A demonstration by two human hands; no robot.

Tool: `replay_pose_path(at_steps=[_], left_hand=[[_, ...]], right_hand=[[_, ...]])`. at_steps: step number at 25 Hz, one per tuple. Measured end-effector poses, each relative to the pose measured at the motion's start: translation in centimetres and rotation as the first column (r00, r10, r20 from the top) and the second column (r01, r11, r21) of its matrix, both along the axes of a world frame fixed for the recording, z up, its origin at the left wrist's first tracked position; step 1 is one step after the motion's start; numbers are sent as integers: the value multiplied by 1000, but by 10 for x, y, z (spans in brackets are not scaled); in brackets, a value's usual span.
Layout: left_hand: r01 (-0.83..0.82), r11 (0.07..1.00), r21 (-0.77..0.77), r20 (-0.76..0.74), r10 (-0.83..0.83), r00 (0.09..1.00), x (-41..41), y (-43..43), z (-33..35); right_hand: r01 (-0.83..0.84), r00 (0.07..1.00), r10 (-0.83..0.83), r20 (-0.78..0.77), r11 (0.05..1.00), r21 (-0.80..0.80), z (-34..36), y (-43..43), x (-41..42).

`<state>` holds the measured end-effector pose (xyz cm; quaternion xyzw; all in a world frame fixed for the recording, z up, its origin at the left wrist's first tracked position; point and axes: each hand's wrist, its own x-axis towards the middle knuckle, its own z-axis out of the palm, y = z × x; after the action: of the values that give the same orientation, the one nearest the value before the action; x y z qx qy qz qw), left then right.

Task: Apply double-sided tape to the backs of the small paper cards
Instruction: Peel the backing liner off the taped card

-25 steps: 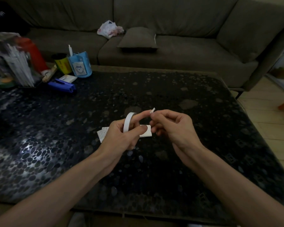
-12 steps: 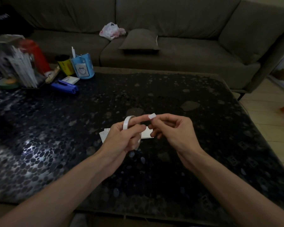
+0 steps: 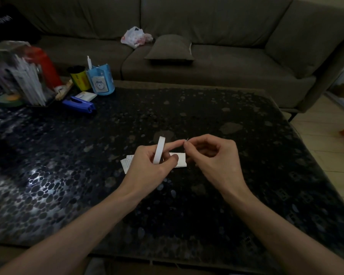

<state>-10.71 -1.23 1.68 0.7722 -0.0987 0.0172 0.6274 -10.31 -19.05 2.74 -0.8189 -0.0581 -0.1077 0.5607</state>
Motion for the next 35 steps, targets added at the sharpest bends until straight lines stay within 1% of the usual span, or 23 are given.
replay_pose_path(at_steps=[2,5,11,19,27,35], left_hand=[[0,999,34,55,-2,998,1,0,0],[-2,999,54,92,-3,996,1,-1,0],[16,998,68,120,-24,992,1,-1,0],[-4,999,53,138,-3,990,1,0,-1],[-10,997,73,126,1,992,0,-2,-3],[-13,997,71,134,3,991,0,-2,-5]], right_hand=[[-24,999,27,-43,997,68,1,-1,1],[-40,997,49,-65,989,140,2,-1,3],[-51,995,67,-77,979,199,3,-2,5],[-86,994,93,-49,989,118,7,-4,4],[-57,998,57,6,998,15,7,-5,3],[-75,997,75,28,997,-3,9,-5,1]])
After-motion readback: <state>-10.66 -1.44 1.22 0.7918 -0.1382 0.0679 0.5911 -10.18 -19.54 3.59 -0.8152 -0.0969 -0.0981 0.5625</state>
